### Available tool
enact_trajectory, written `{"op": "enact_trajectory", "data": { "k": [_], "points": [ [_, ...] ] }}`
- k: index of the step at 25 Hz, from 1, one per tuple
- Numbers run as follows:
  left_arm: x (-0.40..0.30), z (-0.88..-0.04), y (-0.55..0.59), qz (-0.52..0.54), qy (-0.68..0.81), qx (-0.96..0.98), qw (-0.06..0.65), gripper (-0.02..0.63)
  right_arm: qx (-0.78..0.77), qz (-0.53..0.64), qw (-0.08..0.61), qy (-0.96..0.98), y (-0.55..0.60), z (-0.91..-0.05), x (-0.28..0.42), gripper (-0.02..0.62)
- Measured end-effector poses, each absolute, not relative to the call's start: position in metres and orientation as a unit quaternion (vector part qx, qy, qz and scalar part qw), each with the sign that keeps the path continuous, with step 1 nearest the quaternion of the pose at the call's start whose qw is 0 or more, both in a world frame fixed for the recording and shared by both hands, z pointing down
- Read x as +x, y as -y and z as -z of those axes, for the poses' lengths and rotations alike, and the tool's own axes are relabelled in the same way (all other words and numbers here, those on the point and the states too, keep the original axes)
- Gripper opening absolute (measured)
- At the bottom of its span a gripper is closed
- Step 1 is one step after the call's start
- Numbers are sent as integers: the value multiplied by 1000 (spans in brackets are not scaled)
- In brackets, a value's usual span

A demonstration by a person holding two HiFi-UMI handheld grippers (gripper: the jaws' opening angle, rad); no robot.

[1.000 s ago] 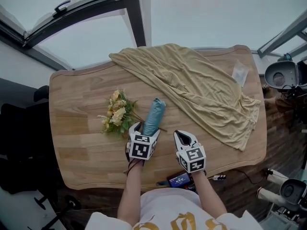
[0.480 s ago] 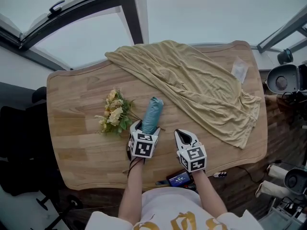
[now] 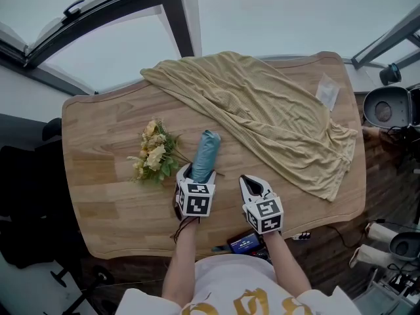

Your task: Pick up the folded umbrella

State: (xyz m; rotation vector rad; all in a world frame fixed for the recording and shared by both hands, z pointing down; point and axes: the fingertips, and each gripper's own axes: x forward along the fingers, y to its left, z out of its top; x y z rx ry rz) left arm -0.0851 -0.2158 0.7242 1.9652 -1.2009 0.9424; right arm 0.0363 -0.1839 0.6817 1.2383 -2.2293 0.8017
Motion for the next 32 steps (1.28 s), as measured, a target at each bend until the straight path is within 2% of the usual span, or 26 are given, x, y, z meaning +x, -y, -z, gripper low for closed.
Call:
{"op": "enact_trajectory", "data": {
  "k": [32],
  "points": [
    [-87,-702,212,-323,468,768,297,310,457,-280,224,814,180,-668,43,11]
  ]
}}
